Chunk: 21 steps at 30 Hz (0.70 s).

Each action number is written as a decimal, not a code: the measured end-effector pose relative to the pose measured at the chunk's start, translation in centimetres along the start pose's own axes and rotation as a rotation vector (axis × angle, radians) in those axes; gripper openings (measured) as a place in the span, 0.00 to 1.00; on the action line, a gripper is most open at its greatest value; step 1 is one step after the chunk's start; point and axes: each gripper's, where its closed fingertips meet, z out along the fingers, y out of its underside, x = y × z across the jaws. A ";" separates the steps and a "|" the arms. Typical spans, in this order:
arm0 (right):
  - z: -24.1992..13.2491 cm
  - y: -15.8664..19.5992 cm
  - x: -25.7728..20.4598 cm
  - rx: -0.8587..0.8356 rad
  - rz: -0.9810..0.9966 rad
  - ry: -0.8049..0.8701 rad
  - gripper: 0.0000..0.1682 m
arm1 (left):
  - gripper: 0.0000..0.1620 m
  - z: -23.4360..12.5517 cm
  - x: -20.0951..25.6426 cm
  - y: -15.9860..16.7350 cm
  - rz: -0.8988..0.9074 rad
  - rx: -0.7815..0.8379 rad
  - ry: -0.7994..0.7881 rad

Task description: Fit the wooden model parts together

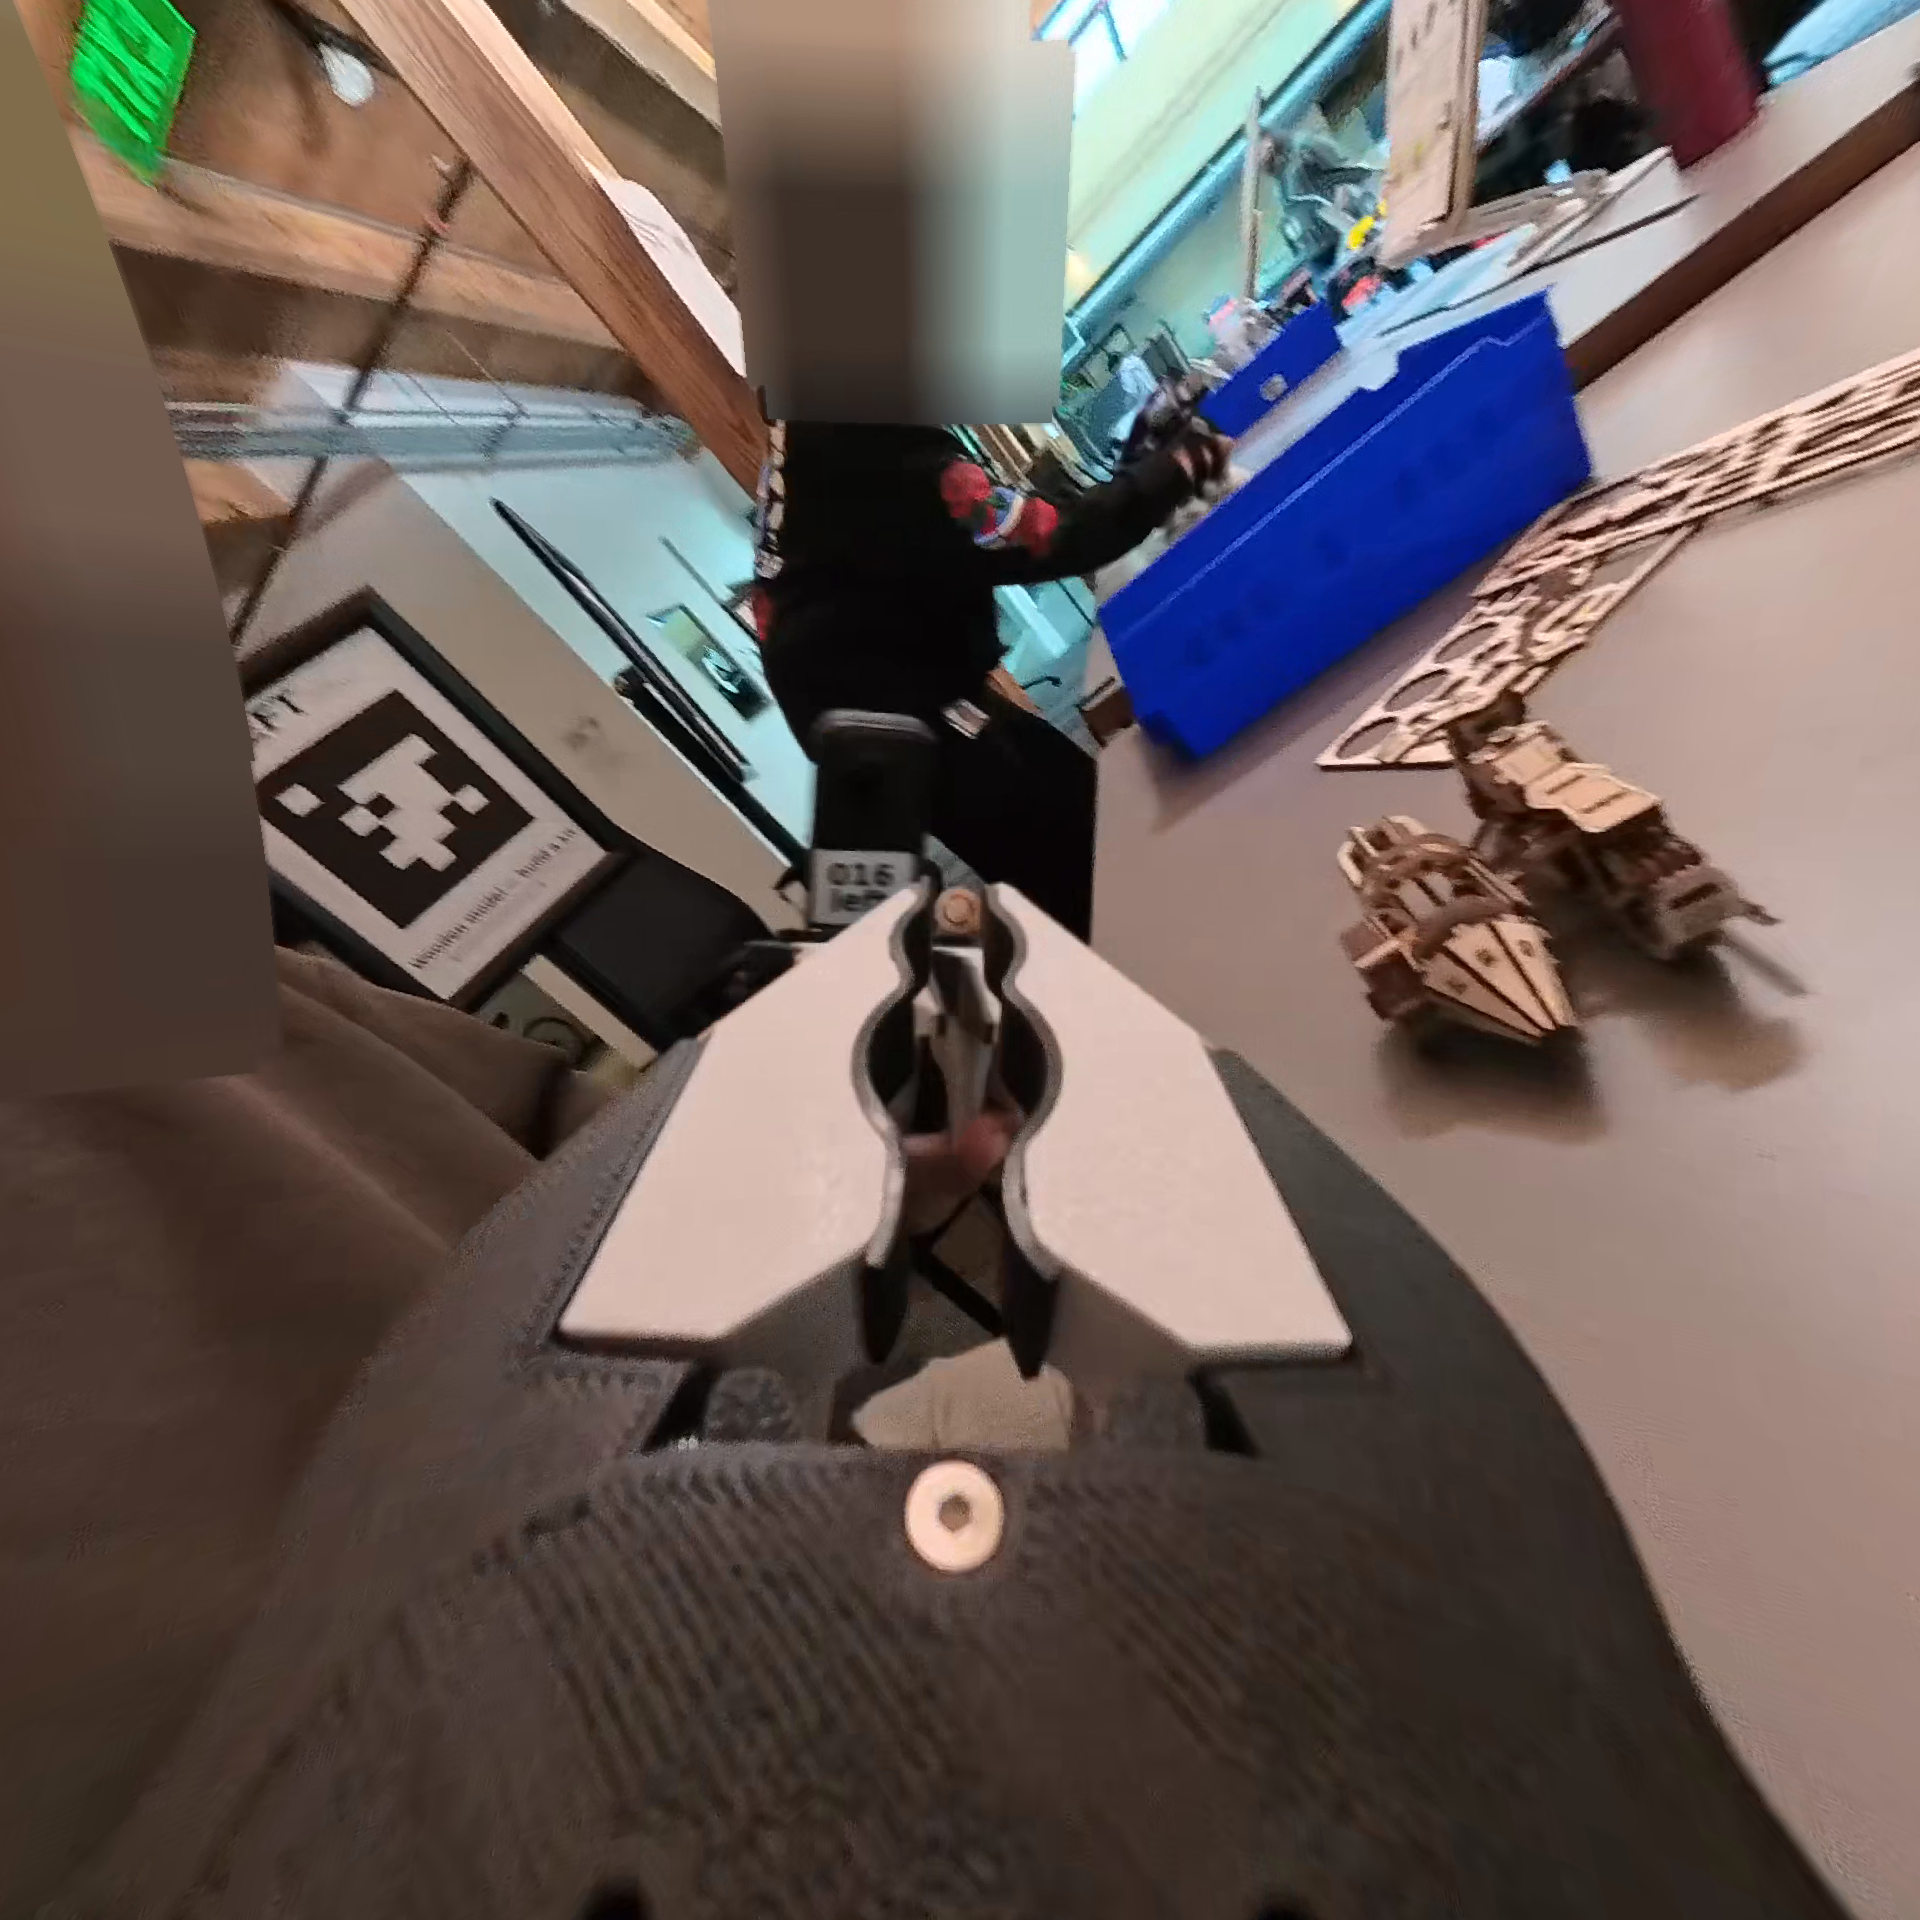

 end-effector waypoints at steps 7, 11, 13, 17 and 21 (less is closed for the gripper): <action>1.0 0.0 -2.0 0.014 0.005 -0.115 0.04 | 0.14 -0.8 0.7 -1.6 -0.384 0.106 0.214; 1.5 0.0 -2.6 0.052 0.084 -0.186 0.04 | 0.15 -0.7 1.8 -1.6 -0.391 0.101 0.271; 1.6 0.0 -2.7 0.059 0.110 -0.208 0.04 | 0.14 -0.9 2.1 -2.0 -0.396 0.124 0.299; 1.4 -0.2 -3.0 0.076 0.167 -0.257 0.04 | 0.11 -1.4 2.5 -2.6 -0.384 0.152 0.332; 1.2 -0.3 -3.0 0.090 0.221 -0.287 0.04 | 0.02 -1.6 2.5 -2.9 -0.374 0.169 0.334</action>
